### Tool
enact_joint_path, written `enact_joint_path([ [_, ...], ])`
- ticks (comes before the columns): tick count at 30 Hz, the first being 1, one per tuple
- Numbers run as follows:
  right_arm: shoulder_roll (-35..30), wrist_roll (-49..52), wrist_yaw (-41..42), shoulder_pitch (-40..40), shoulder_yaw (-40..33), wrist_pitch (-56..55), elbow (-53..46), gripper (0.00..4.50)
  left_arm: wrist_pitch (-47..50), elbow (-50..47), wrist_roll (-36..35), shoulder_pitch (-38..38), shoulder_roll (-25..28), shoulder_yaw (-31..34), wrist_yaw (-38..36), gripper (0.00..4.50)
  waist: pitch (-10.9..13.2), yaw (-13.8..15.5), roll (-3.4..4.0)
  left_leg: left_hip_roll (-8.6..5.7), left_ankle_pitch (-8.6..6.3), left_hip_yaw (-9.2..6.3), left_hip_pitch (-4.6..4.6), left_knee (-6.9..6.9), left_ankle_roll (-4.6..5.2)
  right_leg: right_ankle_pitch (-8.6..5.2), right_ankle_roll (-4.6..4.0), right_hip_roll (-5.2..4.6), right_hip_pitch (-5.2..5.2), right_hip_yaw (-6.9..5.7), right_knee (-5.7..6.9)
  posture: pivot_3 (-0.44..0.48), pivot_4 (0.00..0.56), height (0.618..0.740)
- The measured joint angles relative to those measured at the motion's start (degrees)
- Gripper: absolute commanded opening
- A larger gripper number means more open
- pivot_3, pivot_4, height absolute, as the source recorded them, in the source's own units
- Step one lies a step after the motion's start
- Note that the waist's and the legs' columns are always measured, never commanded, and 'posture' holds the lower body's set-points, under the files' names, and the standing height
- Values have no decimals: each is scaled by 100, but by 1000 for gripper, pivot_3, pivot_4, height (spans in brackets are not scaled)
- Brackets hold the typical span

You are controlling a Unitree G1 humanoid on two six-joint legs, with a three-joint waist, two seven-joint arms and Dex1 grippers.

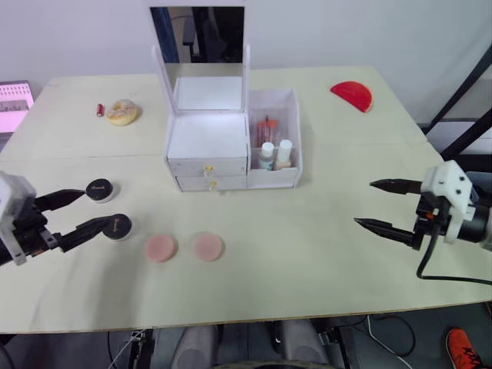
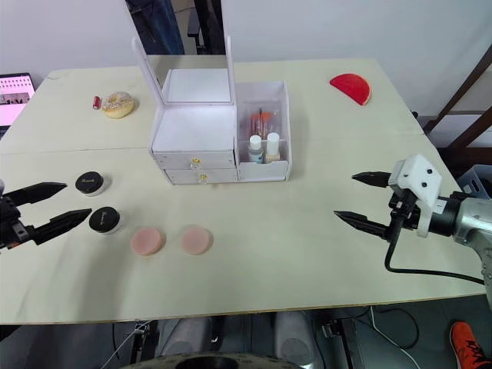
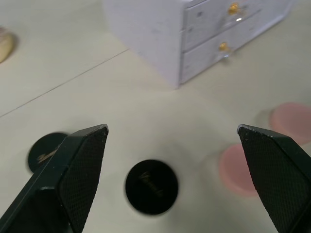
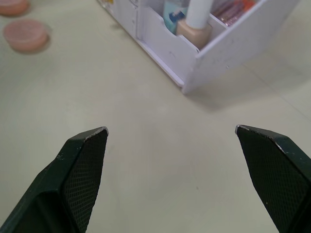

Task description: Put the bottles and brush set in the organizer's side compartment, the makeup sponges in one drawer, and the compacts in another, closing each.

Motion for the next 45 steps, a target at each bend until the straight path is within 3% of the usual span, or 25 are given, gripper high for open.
enact_joint_path([
  [9,-190,-316,356,410,-710,-926,1778,4453,-1118,1987,836,394,51,643,-416,4500,0,-11,-1,4,0,7,2,3,0,-13,20,-3,-1,0,-1,0,150,739],
  [19,-188,-283,315,422,-479,-1038,1612,4453,-1554,2533,1002,501,21,832,-576,4500,-2,-6,-1,13,-1,7,2,8,-2,-14,21,-8,1,1,-1,0,150,739],
  [24,-188,-172,132,323,-286,-755,1072,4453,-1324,1868,784,349,-152,571,-574,4500,-2,6,0,10,-1,4,1,4,-2,-12,20,-10,1,1,0,0,150,739],
  [30,-82,704,-402,-465,429,164,-548,4453,-684,-321,255,199,-550,-604,-237,4500,-3,-7,-3,10,-1,2,2,9,-2,-1,7,-6,4,3,2,0,150,739],
  [33,34,942,-966,-1052,976,750,-1090,4453,-132,-1558,-87,-85,-1054,-1337,624,4500,-3,2,0,7,-1,1,1,12,-1,9,13,-10,6,6,1,0,150,739],
  [37,178,1030,-1551,-1502,1491,1257,-1351,4453,579,-2787,-37,-409,-2167,-2625,2464,4500,-8,85,-17,-11,0,-10,-1,18,-1,23,37,-5,14,6,-3,0,150,739],
  [42,243,930,-1790,-1691,1892,1454,-1246,4453,476,-3123,1578,-663,-3610,-4129,4640,4500,-9,159,-19,-14,1,-11,1,37,0,22,28,-2,25,6,1,0,150,739],
  [45,265,940,-1827,-1945,2044,1576,-1223,4453,292,-3155,2534,-815,-4031,-4931,5494,4500,-13,149,-20,-13,1,-9,3,45,0,23,29,1,30,6,0,0,150,739],
])
